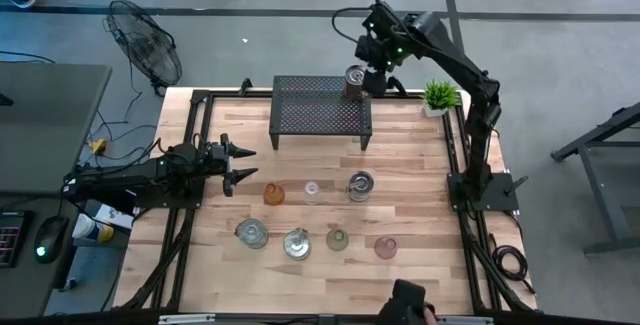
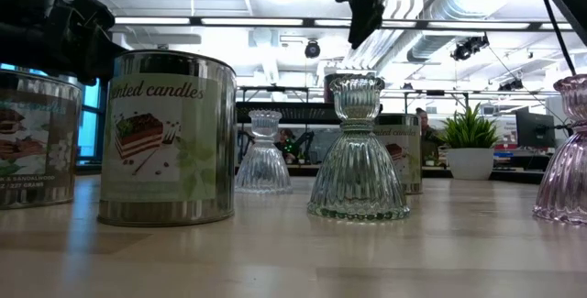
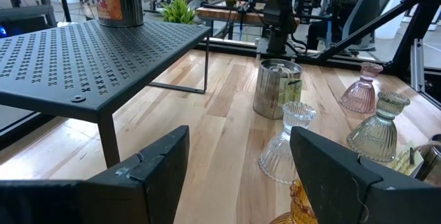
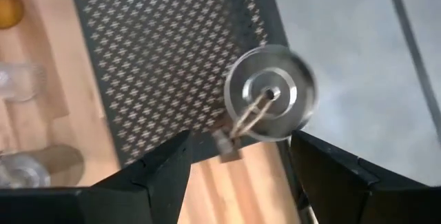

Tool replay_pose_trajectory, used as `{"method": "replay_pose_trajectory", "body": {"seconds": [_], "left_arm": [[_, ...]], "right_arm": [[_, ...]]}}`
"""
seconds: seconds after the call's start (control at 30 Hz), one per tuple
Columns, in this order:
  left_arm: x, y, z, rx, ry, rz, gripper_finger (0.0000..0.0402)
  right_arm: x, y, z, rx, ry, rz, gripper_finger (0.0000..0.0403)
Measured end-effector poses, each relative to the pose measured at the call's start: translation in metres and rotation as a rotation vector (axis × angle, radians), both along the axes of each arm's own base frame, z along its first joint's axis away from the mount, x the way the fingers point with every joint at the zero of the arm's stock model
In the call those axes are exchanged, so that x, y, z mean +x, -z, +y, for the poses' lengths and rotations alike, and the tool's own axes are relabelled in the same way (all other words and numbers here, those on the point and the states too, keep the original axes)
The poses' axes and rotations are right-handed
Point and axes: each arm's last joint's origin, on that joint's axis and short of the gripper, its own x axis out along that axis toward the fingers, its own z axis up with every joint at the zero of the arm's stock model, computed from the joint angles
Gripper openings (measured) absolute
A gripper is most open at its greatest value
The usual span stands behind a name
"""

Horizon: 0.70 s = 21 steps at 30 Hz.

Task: Pick & Place candle stick holders
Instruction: Put the top green scented candle on the shelf aligned with the other scented candle

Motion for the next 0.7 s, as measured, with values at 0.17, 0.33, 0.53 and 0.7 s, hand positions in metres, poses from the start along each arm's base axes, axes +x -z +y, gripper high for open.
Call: {"method": "replay_pose_trajectory", "body": {"seconds": [0.17, 0.33, 0.53, 0.7], "left_arm": [[0.000, 0.000, 0.000, 0.000, 0.000, 0.000, 0.0248], [0.000, 0.000, 0.000, 0.000, 0.000, 0.000, 0.0248], [0.000, 0.000, 0.000, 0.000, 0.000, 0.000, 0.0248], [0.000, 0.000, 0.000, 0.000, 0.000, 0.000, 0.0248]], "right_arm": [[0.005, 0.005, 0.013, 0.049, -0.009, 0.044, 0.0240], [0.017, 0.020, 0.026, 0.099, -0.018, 0.090, 0.0240], [0.032, 0.055, 0.047, 0.170, -0.083, 0.210, 0.0240], [0.035, 0.077, 0.075, 0.184, -0.148, 0.269, 0.0240]]}}
